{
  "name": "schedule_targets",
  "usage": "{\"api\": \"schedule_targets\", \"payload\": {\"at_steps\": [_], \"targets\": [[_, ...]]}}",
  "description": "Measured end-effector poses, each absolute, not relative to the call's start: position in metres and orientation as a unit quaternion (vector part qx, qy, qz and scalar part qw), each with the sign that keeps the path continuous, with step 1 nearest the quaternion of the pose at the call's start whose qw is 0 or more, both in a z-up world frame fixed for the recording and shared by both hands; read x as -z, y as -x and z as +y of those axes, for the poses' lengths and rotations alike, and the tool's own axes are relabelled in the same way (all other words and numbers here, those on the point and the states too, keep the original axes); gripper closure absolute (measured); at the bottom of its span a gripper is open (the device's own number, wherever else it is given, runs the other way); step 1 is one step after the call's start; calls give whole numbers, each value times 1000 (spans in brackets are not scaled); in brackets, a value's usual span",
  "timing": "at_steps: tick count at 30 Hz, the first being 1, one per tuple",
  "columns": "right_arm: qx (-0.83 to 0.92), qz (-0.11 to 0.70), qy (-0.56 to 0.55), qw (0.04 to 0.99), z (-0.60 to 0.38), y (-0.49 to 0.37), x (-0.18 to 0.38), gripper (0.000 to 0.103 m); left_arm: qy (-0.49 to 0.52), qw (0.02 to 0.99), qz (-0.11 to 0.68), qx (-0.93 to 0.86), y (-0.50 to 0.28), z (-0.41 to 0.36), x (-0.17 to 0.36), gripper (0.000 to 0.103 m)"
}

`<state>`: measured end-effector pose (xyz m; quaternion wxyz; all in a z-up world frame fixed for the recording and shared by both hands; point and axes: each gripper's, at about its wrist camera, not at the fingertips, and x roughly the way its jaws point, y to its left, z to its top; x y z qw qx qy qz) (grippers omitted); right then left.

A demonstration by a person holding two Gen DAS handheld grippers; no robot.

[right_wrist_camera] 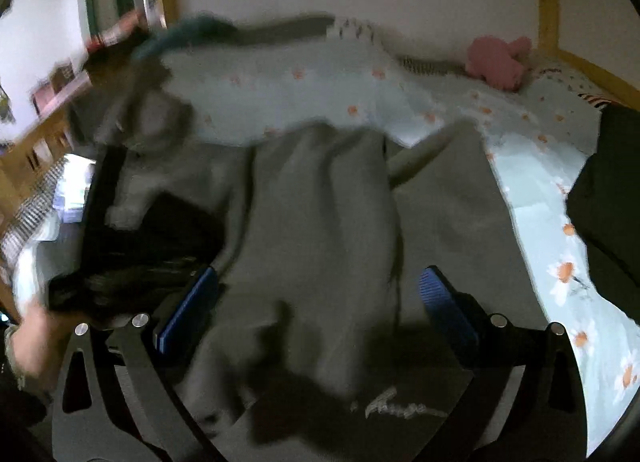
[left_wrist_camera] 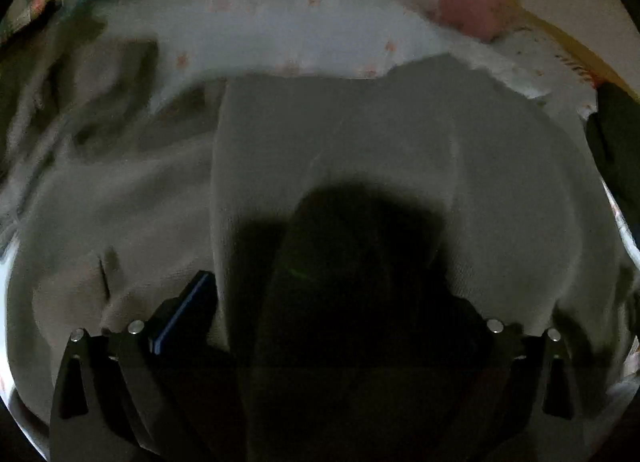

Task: Fold large clothes

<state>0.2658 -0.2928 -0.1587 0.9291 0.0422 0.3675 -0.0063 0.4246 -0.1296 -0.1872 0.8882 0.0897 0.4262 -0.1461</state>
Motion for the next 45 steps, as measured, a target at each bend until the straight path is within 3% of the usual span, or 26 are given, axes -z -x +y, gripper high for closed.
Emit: {"api": "schedule_targets", "payload": {"at_steps": [3,5,15,22,30,45], "targets": [[11,430,-13,903,-283,-288,205,3,-84,891,421,149,-425,-129,188,4],[8,391,-15,920,-285,-281,218,3,-83,893,417,151,-427,-129,190,4],[11,395,-11,919,-284,-286,223,2,-100,904,392,137,-416,-131,193,4],[4,398,-24,917,-287,-282,211,3,-81,893,419,146,-413,-122,183,4],[-36,319,-22,947,-298,-198,184,3,-73,924,332,175,-315,-70,156,5],[-52,360,-32,931,-303,-98,215,3,-42,915,381,126,-197,4,194,5]]}}
